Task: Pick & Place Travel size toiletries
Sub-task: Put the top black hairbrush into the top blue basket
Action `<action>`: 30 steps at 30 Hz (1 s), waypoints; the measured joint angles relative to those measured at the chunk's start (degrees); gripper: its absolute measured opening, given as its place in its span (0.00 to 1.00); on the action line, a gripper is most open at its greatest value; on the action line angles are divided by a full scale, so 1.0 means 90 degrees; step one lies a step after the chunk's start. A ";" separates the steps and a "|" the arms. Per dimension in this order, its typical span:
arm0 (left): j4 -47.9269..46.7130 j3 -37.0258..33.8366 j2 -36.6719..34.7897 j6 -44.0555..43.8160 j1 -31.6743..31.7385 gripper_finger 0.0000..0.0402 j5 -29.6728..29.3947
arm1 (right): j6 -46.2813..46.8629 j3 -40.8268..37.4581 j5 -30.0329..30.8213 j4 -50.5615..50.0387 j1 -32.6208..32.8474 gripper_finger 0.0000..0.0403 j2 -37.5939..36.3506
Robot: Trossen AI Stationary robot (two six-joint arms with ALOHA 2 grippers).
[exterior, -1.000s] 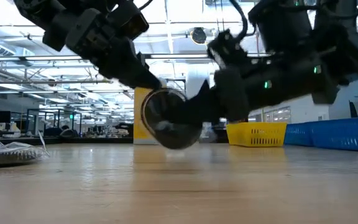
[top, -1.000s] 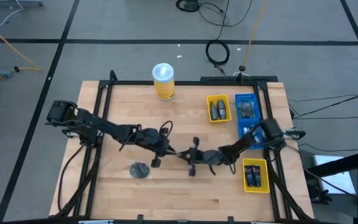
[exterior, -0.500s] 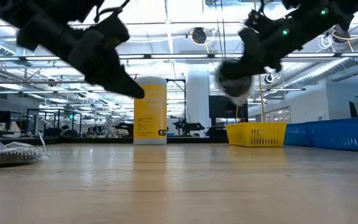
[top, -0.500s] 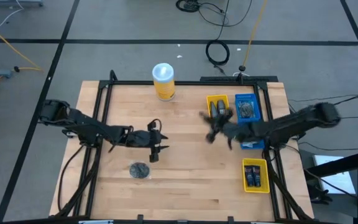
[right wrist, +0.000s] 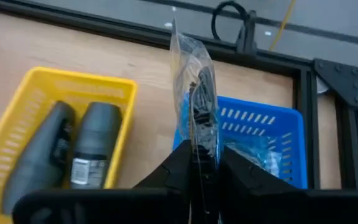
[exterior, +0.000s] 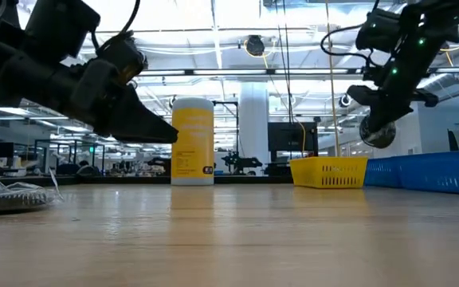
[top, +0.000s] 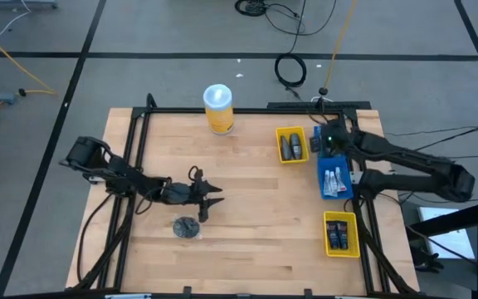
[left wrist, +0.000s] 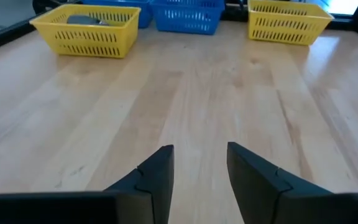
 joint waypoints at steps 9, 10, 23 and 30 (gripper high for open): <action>-0.0012 0.0021 0.0075 0.0009 -0.0006 0.34 0.0053 | -0.0201 -0.0010 -0.1182 -0.0028 -0.1006 0.10 0.0046; -0.0011 0.0021 0.0072 0.0010 -0.0010 0.35 0.0055 | -0.0219 -0.0010 -0.1314 -0.0041 -0.1077 0.11 0.0045; -0.0021 0.0021 0.0075 -0.0006 -0.0034 0.33 0.0221 | -0.0594 -0.0511 -0.1938 0.0628 -0.1469 0.28 0.0018; -0.0016 0.0023 0.0075 -0.0024 -0.0034 0.33 0.0221 | -0.0807 -0.0371 -0.1757 0.0330 -0.1556 0.37 -0.0158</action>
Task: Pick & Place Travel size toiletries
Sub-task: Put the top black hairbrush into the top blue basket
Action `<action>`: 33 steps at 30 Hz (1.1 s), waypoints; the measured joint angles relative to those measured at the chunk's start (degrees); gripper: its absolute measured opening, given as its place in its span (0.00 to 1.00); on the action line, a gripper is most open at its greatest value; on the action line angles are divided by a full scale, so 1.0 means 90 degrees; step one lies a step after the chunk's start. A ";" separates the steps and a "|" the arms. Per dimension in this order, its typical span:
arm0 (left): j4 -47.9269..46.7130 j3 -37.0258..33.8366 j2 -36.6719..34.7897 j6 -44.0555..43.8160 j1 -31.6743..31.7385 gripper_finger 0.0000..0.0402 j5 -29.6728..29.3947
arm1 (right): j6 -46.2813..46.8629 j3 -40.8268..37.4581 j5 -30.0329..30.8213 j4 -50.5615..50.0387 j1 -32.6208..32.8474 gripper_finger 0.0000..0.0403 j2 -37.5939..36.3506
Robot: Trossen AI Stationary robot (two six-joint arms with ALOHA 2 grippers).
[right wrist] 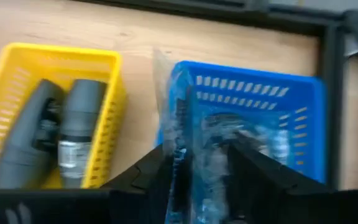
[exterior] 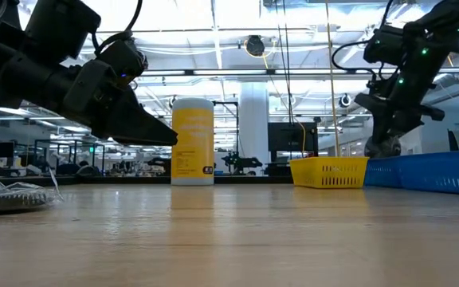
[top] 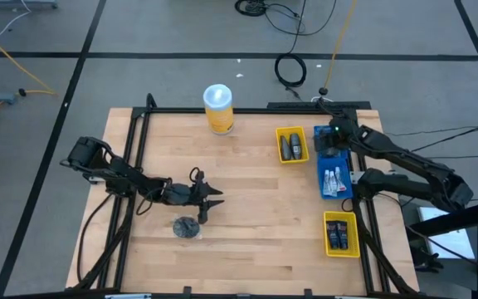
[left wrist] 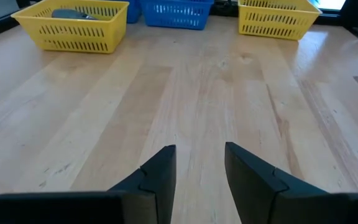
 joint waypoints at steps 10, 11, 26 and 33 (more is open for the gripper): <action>0.0005 0.0000 -0.0002 0.0029 0.0005 0.33 -0.0017 | -0.0345 0.0291 0.1295 -0.0408 -0.0003 0.28 -0.0134; 0.0005 0.0000 -0.0002 0.0032 0.0005 0.33 -0.0037 | -0.0345 0.0291 0.1294 -0.0441 -0.0003 0.27 -0.0125; 0.0012 0.0000 -0.0002 -0.0062 0.0102 0.33 -0.0048 | -0.0141 0.0055 0.1090 -0.0045 0.0220 0.01 0.1412; 0.0012 0.0000 -0.0002 -0.0070 0.0102 0.33 -0.0044 | 0.0274 0.0055 0.0622 0.0249 0.0098 0.00 0.1563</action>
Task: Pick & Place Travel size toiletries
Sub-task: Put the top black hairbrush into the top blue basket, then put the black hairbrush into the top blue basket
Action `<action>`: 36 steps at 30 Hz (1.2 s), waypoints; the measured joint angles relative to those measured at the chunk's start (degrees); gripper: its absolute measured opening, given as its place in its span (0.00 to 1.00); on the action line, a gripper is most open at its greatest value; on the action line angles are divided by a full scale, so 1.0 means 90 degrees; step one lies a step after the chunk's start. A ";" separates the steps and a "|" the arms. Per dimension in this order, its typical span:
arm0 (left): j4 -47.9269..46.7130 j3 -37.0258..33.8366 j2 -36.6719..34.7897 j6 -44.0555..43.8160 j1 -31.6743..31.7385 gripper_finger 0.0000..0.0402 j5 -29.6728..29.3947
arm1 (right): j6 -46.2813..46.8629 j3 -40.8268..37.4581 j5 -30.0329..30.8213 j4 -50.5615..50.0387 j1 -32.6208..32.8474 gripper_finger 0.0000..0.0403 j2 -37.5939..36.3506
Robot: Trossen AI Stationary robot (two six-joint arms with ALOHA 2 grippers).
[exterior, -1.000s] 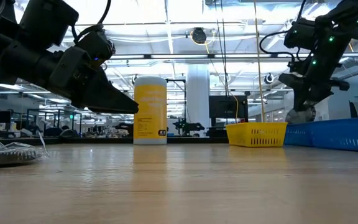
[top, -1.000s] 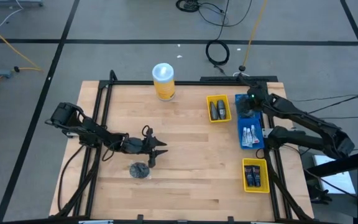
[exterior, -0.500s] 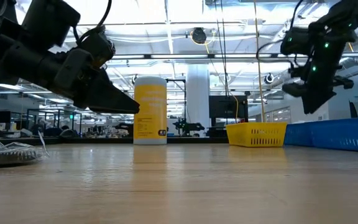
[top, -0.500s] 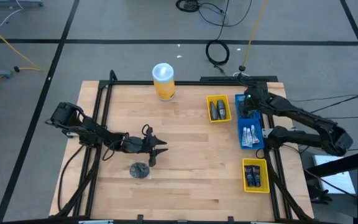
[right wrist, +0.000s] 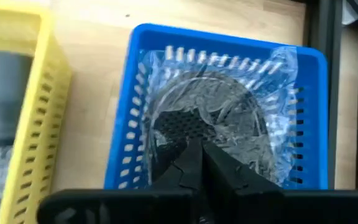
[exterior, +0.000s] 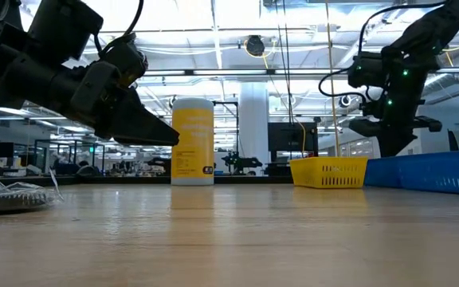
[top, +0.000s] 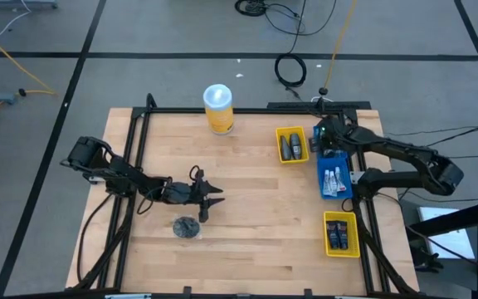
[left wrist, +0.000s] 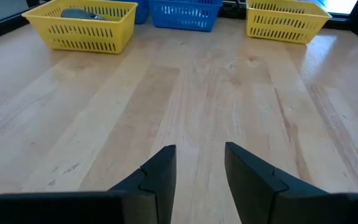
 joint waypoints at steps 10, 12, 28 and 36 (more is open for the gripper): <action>-0.0007 0.0002 0.0000 -0.0089 -0.0034 0.33 0.0051 | 0.0022 0.0000 0.0178 0.0065 -0.0079 0.00 -0.0330; -0.0007 0.0002 -0.0001 -0.0071 -0.0044 0.33 0.0052 | 0.0023 -0.0071 0.0375 0.0150 -0.0077 0.00 -0.0328; -0.0005 0.0002 -0.0002 -0.0138 -0.0044 0.33 0.0056 | -0.0578 -0.0585 0.0558 0.1184 0.0415 0.00 -0.1391; -0.0075 0.0002 -0.0063 0.0326 -0.0014 0.33 0.0862 | -0.1284 -0.1677 0.0154 0.5237 0.3140 0.00 -0.1683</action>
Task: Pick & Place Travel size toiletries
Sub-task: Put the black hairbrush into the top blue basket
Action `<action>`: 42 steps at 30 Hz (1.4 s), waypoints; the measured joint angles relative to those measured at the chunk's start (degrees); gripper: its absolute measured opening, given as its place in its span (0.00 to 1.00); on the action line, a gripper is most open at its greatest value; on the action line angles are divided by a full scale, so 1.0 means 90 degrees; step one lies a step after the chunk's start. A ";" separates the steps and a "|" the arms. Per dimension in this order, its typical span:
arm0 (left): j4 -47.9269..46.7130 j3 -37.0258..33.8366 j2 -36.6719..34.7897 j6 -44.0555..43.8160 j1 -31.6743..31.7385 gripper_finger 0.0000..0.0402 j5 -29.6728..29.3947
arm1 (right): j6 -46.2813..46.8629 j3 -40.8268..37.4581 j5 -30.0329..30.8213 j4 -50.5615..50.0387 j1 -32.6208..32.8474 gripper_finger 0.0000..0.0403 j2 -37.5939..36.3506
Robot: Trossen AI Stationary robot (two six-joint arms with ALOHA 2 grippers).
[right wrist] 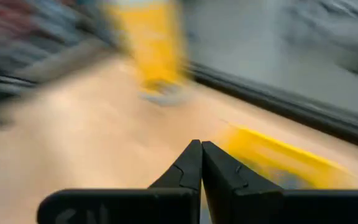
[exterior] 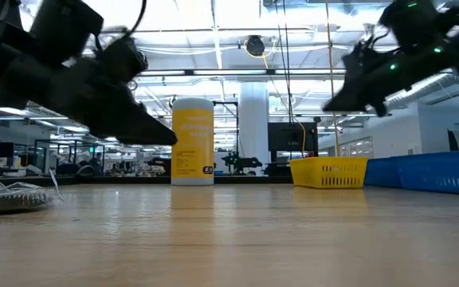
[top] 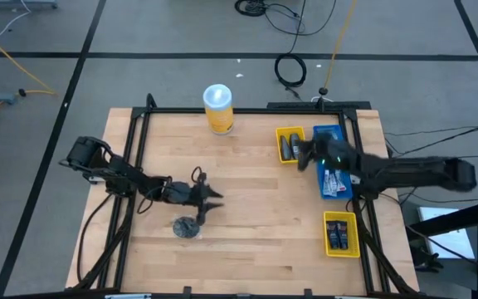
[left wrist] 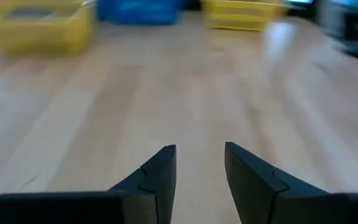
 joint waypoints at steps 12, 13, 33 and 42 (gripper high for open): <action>-0.3963 0.0910 -0.1409 0.1050 -0.1821 0.35 -0.0983 | -0.0583 -0.1337 0.0763 0.5188 0.2737 0.00 0.2644; -0.4702 0.1102 -0.1537 0.0618 -0.1884 0.37 -0.1010 | -0.0588 -0.1271 0.0874 0.5196 0.2753 0.00 0.2856; -0.6100 0.0836 -0.1445 -0.1113 -0.1336 0.40 0.0368 | -0.0743 -0.0761 0.0827 0.5429 0.2682 0.01 0.4016; -0.5559 0.0786 -0.1154 -0.0723 -0.1181 0.08 0.0801 | -0.0739 -0.0761 0.0341 0.5429 0.2681 0.01 0.4016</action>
